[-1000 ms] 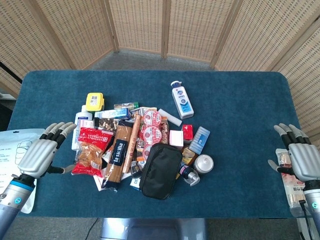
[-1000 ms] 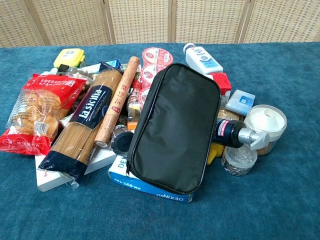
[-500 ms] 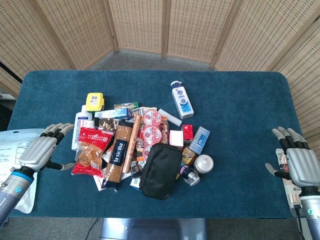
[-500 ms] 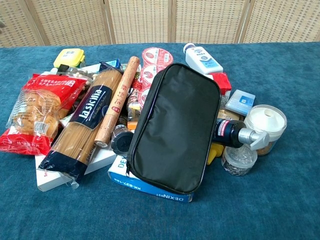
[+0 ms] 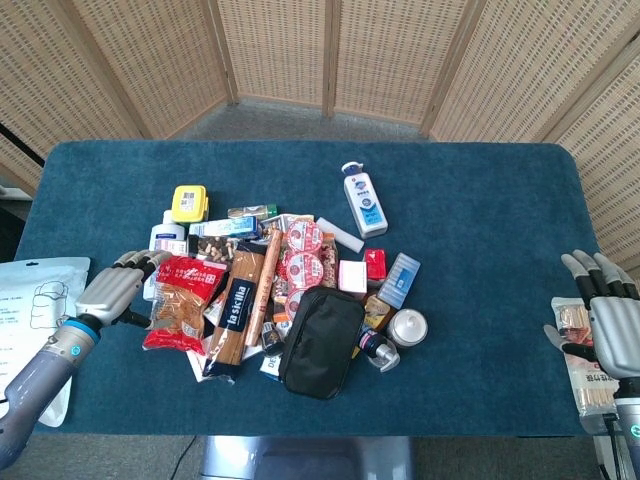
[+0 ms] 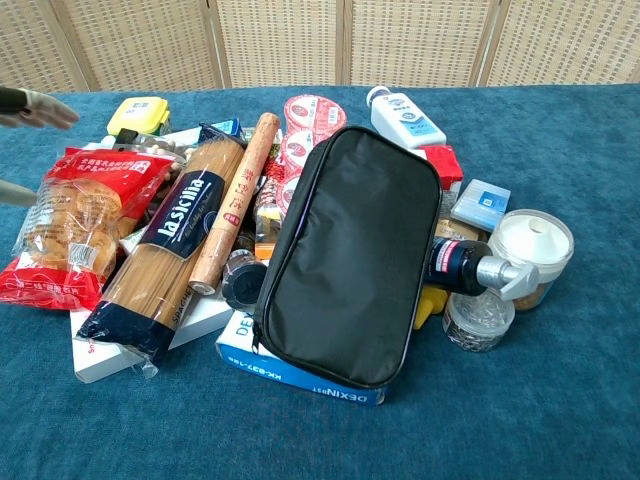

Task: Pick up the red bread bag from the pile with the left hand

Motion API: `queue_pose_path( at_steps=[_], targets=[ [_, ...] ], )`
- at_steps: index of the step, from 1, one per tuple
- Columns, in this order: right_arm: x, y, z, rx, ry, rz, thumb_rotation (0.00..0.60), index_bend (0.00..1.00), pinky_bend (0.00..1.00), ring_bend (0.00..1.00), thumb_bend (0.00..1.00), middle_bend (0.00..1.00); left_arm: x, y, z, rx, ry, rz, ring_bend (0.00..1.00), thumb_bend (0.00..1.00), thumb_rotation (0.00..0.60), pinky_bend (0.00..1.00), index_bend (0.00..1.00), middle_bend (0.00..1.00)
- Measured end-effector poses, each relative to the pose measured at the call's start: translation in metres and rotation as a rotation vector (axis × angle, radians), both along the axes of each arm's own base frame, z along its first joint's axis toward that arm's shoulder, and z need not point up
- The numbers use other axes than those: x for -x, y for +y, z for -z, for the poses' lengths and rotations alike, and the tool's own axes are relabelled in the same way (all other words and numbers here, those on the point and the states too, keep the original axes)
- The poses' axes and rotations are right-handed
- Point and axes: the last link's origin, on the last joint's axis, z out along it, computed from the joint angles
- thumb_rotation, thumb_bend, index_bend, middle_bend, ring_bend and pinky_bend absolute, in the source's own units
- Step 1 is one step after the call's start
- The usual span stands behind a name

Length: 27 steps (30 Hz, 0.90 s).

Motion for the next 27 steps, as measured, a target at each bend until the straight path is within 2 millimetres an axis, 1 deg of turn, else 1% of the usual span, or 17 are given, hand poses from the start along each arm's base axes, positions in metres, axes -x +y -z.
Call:
queue_pose_path(
  at_steps=[7,10,11,13,14,15,16,18,19,20,22,23,24,25,27],
  targets=[
    [0.001,0.005,-0.008,0.019,0.008,0.011,0.579,0.0,0.13,0.02,0.24,0.05,-0.005,0.01,0.028,0.017,-0.007,0.028,0.0,0.03,0.398,0.0,0.0,0.0],
    [0.001,0.007,-0.01,0.022,0.006,0.016,0.581,0.0,0.13,0.02,0.25,0.05,-0.007,0.014,0.039,0.014,0.006,0.049,0.0,0.04,0.403,0.0,0.0,0.0],
    [0.002,0.007,-0.01,0.022,0.005,0.017,0.585,0.0,0.13,0.02,0.25,0.05,-0.008,0.015,0.042,0.011,0.008,0.057,0.0,0.04,0.429,0.0,0.0,0.0],
    [0.002,0.007,-0.01,0.023,0.003,0.019,0.587,0.0,0.14,0.02,0.24,0.05,-0.01,0.017,0.048,0.001,0.009,0.073,0.02,0.05,0.516,0.0,0.0,0.0],
    [0.002,0.007,-0.011,0.023,0.002,0.019,0.586,0.0,0.13,0.02,0.24,0.05,-0.01,0.017,0.05,-0.005,0.011,0.08,0.05,0.05,0.561,0.02,0.02,0.0],
    [0.002,0.007,-0.011,0.023,0.001,0.019,0.586,0.0,0.13,0.02,0.24,0.05,-0.01,0.018,0.052,-0.01,0.015,0.086,0.1,0.06,0.585,0.05,0.05,0.0],
    [0.002,0.007,-0.01,0.022,-0.001,0.019,0.588,0.0,0.13,0.02,0.24,0.06,-0.01,0.018,0.055,-0.019,0.027,0.097,0.14,0.07,0.595,0.1,0.09,0.0],
    [0.002,0.007,-0.011,0.023,-0.006,0.017,0.589,0.0,0.13,0.02,0.24,0.06,-0.01,0.018,0.059,-0.022,0.039,0.105,0.25,0.11,0.6,0.23,0.18,0.01],
    [0.002,0.006,-0.011,0.024,-0.009,0.016,0.59,0.0,0.13,0.02,0.24,0.07,-0.009,0.017,0.062,-0.022,0.046,0.11,0.32,0.14,0.6,0.29,0.23,0.03],
    [0.002,0.006,-0.011,0.024,-0.012,0.014,0.59,0.0,0.13,0.02,0.24,0.07,-0.009,0.017,0.064,-0.025,0.05,0.112,0.4,0.19,0.6,0.37,0.29,0.07],
    [0.002,0.004,-0.011,0.024,-0.016,0.01,0.59,0.0,0.14,0.02,0.24,0.07,-0.009,0.017,0.067,-0.039,0.061,0.122,0.61,0.34,0.6,0.55,0.48,0.23],
    [0.002,0.004,-0.011,0.024,-0.016,0.008,0.589,0.0,0.13,0.02,0.24,0.07,-0.008,0.017,0.068,-0.051,0.065,0.128,0.69,0.39,0.6,0.62,0.55,0.32],
    [0.002,0.003,-0.011,0.024,-0.016,0.006,0.591,0.0,0.13,0.02,0.24,0.07,-0.009,0.018,0.068,-0.065,0.067,0.133,0.78,0.45,0.6,0.7,0.65,0.43],
    [0.002,0.003,-0.011,0.025,-0.017,0.005,0.59,0.0,0.14,0.02,0.25,0.07,-0.009,0.018,0.068,-0.087,0.063,0.14,0.85,0.49,0.6,0.77,0.73,0.53],
    [0.002,0.002,-0.012,0.026,-0.02,0.003,0.589,0.0,0.13,0.02,0.25,0.07,-0.011,0.019,0.067,-0.126,0.051,0.148,0.92,0.54,0.6,0.84,0.8,0.64]
  ],
)
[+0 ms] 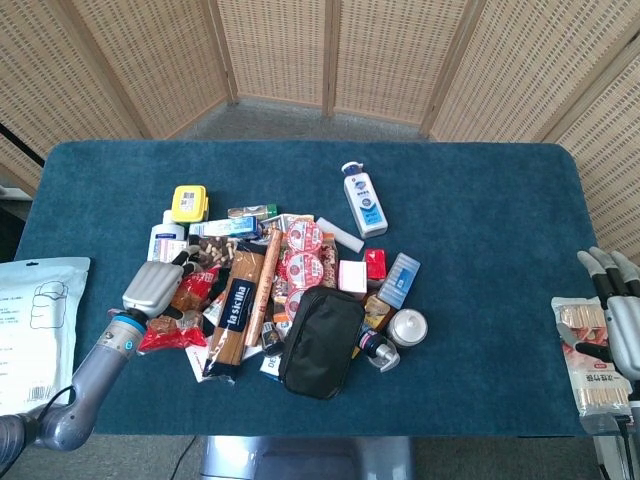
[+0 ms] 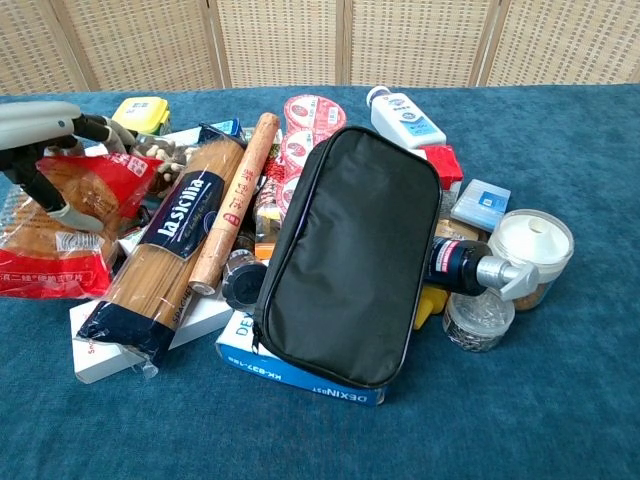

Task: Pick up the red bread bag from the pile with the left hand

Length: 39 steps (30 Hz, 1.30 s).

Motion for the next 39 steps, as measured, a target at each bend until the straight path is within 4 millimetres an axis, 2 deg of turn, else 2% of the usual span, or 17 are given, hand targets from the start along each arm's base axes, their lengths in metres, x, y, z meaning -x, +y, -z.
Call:
queue_pose_path(
  at_steps=[3,9,18,28,31,39],
  targets=[
    [0.0,-0.001,0.0,0.001,-0.001,-0.003,0.59,0.0,0.13,0.02,0.24,0.07,-0.002,0.001,-0.005,-0.053,-0.046,0.008,0.94,0.55,0.6,0.86,0.82,0.68],
    [0.001,0.0,-0.001,0.003,-0.002,-0.007,0.59,0.0,0.14,0.02,0.24,0.07,-0.009,-0.002,-0.024,-0.096,-0.158,0.0,0.94,0.55,0.6,0.86,0.82,0.7],
    [-0.003,-0.002,0.001,-0.013,-0.003,-0.02,0.59,0.0,0.14,0.03,0.24,0.07,-0.026,-0.008,-0.078,-0.19,-0.328,0.025,0.94,0.54,0.6,0.86,0.81,0.7],
    [0.002,-0.008,0.005,-0.047,-0.008,-0.029,0.589,0.0,0.13,0.03,0.25,0.07,-0.065,-0.012,-0.148,-0.318,-0.457,0.114,0.93,0.53,0.6,0.86,0.8,0.69],
    [0.005,-0.011,0.004,-0.064,-0.008,-0.035,0.592,0.0,0.13,0.03,0.24,0.07,-0.076,-0.014,-0.164,-0.345,-0.505,0.122,0.93,0.53,0.6,0.86,0.8,0.69],
    [0.01,-0.028,-0.002,-0.106,0.002,-0.075,0.588,0.0,0.13,0.03,0.24,0.07,-0.09,-0.012,-0.189,-0.407,-0.599,0.104,0.93,0.53,0.6,0.86,0.8,0.69]
  ],
)
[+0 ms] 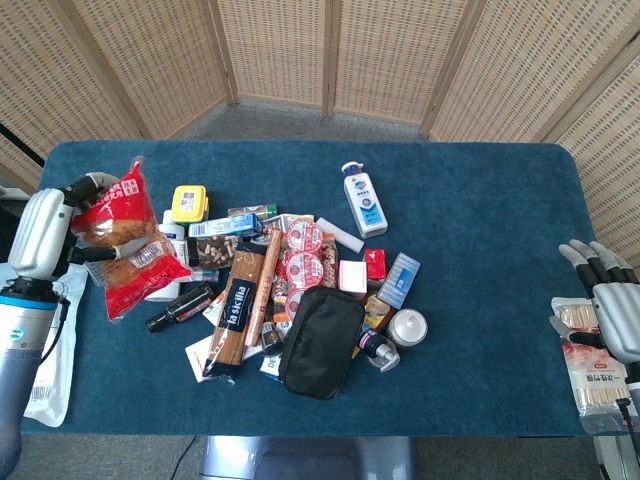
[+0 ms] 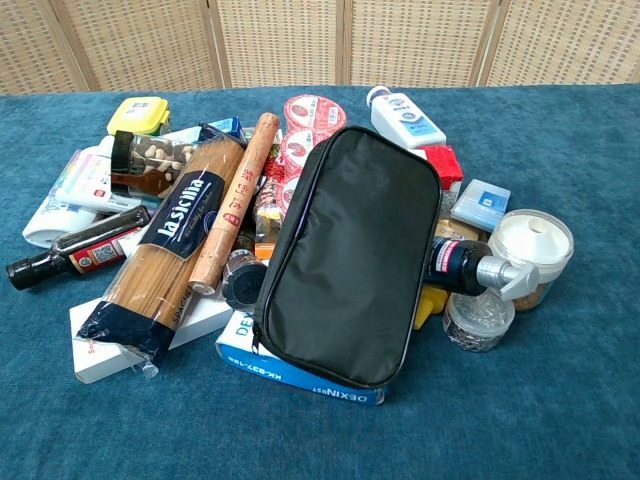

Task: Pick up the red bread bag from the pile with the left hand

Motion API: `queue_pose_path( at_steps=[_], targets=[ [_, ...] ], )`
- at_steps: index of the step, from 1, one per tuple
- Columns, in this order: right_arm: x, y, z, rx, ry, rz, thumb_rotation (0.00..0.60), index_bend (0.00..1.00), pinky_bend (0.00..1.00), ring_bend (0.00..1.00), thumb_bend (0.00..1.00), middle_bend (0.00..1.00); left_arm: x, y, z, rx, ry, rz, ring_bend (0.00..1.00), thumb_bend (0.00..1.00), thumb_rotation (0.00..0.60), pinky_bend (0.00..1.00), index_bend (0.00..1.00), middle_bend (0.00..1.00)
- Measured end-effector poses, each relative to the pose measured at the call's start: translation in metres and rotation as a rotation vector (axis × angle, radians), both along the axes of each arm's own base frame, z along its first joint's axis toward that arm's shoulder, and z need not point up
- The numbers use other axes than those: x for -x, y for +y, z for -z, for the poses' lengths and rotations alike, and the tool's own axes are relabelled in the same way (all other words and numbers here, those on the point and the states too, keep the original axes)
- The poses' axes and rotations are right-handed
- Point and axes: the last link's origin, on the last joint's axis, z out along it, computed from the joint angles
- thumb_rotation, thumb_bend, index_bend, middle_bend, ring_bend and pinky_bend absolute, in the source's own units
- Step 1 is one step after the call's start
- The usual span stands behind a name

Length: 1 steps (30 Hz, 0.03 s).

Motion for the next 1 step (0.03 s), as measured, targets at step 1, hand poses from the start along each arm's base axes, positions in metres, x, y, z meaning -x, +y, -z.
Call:
queue_pose_path(
  at_steps=[1],
  targets=[
    [-0.0005,-0.0016,0.0006,0.0,-0.001,-0.006,0.588,0.0,0.13,0.03,0.24,0.07,-0.0014,0.0006,-0.0035,-0.011,-0.007,0.004,0.93,0.53,0.6,0.86,0.8,0.69]
  ],
)
